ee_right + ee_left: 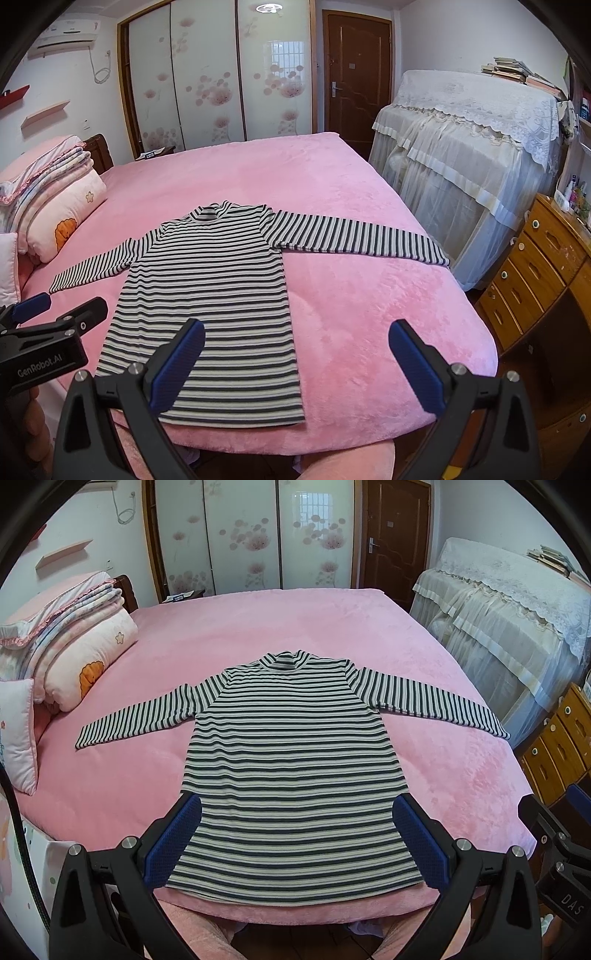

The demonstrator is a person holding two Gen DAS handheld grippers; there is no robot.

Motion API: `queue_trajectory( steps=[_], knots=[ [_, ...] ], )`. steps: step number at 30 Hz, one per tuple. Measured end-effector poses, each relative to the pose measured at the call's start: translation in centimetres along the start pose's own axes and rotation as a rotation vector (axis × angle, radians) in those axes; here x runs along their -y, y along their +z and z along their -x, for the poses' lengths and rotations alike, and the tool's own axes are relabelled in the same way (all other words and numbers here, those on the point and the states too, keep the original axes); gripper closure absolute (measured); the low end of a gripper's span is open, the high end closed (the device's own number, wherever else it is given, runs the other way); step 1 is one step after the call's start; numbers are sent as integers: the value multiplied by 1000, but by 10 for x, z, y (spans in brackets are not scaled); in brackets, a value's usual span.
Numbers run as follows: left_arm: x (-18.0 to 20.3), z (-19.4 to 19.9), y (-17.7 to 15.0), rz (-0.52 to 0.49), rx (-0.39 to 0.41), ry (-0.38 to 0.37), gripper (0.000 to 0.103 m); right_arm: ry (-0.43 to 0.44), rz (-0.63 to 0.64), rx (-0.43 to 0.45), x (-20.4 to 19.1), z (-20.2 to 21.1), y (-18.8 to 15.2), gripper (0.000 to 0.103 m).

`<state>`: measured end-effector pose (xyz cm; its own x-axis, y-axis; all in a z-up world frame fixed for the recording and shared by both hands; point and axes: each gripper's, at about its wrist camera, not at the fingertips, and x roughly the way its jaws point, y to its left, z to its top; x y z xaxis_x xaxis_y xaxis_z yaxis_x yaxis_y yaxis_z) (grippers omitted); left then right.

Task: Fold small clothes

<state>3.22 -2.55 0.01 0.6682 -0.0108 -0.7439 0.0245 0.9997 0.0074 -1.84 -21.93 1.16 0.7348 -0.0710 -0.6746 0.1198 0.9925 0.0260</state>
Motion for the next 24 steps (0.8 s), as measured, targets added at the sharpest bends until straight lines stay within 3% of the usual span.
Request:
queue_trajectory(
  steps=[24],
  knots=[
    [6,-2,5,-1,7,20,0,-4,9,5,5,-8,4,3]
  ],
)
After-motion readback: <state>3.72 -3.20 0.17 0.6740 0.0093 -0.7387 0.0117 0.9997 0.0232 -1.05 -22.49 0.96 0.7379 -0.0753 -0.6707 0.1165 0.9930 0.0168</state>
